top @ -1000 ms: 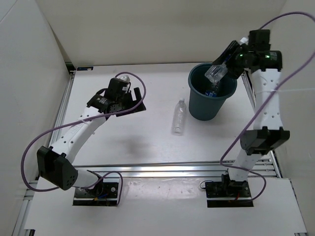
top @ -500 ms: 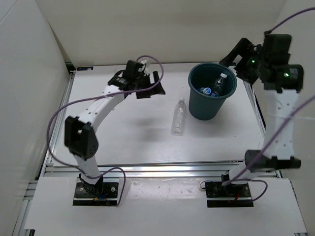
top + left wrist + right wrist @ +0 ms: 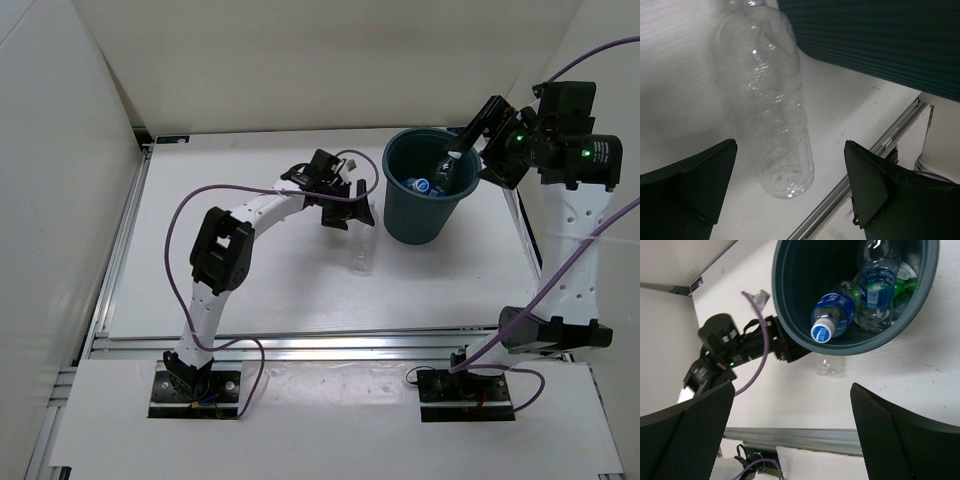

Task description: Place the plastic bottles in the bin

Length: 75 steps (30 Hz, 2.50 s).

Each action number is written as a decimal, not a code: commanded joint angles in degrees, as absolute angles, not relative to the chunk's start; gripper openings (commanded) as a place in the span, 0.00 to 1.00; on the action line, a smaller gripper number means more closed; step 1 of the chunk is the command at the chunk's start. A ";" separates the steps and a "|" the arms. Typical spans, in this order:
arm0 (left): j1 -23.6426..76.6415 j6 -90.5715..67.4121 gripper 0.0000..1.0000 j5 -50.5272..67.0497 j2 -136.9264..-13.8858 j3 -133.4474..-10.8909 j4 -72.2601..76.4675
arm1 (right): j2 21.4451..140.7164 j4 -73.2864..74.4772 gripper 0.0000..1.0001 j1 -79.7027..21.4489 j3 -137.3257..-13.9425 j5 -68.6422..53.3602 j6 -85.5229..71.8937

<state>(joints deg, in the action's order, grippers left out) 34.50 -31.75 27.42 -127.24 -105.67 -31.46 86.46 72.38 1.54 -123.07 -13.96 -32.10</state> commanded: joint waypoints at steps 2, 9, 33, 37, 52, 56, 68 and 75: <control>35.77 -31.38 0.99 30.59 -128.75 -109.51 -28.92 | 84.29 72.86 1.00 2.81 -123.93 -18.02 -30.67; 35.77 -33.31 0.94 33.40 -132.45 -105.12 -28.39 | 83.76 72.86 1.00 2.81 -123.93 -18.72 -30.15; 30.15 -33.40 0.54 24.44 -118.03 -143.23 -34.73 | 88.51 71.28 1.00 3.87 -126.30 -22.24 -32.96; 30.15 -37.08 0.56 26.98 -119.61 -144.50 -27.95 | 87.89 71.28 1.00 4.92 -125.60 -22.24 -32.96; 29.53 -32.09 0.93 24.35 -110.92 -100.59 -32.07 | 86.13 71.28 1.00 4.92 -122.79 -21.18 -32.43; 30.67 -30.85 0.96 23.55 -108.46 -93.62 -32.08 | 86.13 71.28 1.00 4.92 -121.56 -20.65 -32.43; 33.66 -30.23 1.00 23.38 -111.18 -95.45 -32.61 | 82.72 77.33 0.98 5.62 -108.68 -11.46 -33.65; 33.66 -31.37 1.00 23.38 -108.90 -90.80 -33.13 | 76.29 82.25 0.35 6.15 -99.77 7.00 -41.56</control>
<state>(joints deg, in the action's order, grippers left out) 33.67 -30.98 23.09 -113.97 -92.51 -32.58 79.05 77.17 5.98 -100.82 -4.05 -37.21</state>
